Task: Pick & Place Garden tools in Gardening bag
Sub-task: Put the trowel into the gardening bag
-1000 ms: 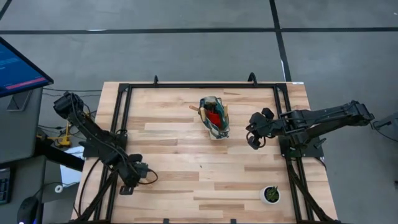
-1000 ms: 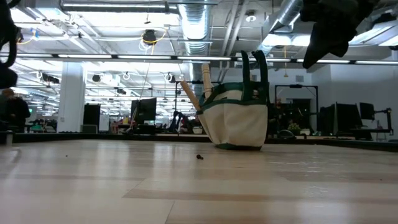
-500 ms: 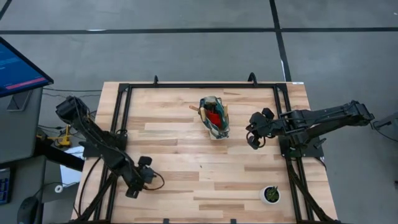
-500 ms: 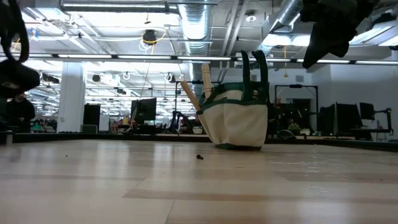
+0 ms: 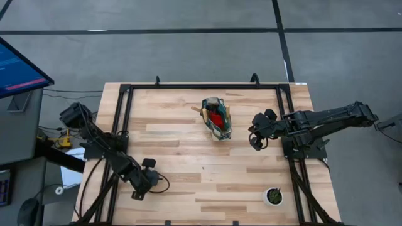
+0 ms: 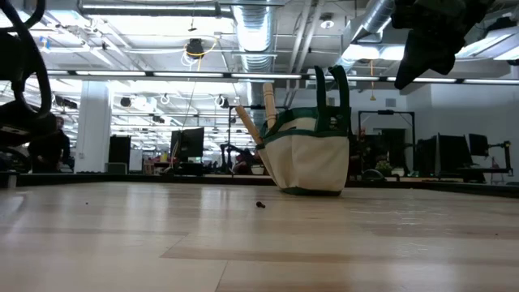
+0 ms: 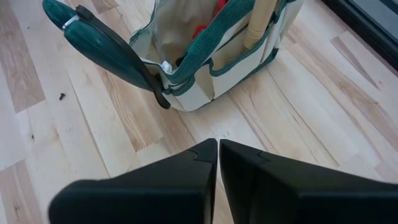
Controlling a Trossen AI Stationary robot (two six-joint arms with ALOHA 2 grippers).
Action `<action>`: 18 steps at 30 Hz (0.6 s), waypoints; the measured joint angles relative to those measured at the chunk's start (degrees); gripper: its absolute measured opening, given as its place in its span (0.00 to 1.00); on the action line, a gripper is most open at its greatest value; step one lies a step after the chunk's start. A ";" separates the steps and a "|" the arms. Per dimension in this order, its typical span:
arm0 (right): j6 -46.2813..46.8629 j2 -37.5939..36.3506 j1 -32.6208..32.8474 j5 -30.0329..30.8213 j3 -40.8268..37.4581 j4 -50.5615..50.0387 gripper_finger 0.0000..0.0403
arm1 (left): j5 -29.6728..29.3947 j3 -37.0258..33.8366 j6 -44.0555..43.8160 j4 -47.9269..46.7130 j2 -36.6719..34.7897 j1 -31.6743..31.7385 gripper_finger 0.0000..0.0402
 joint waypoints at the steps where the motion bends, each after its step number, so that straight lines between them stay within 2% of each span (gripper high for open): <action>1: 0.00 0.00 0.00 0.00 0.00 0.00 0.03 | 0.37 -0.05 -0.06 0.02 -0.35 0.22 0.15; 3: -0.01 0.00 -0.01 0.02 0.00 0.00 0.03 | 1.35 -0.08 -0.18 0.47 -0.95 0.71 0.09; 11: -0.02 0.00 -1.13 0.01 0.00 0.02 0.03 | 1.55 -0.36 -5.80 0.26 -5.73 4.85 0.09; 14: -0.03 0.00 -2.82 0.00 0.00 0.04 0.02 | -2.09 -0.29 -9.76 0.23 -10.56 7.10 0.09; 18: -2.74 0.00 -4.72 -0.62 0.00 1.99 0.01 | -11.46 -0.29 -14.65 0.72 -19.11 10.44 0.09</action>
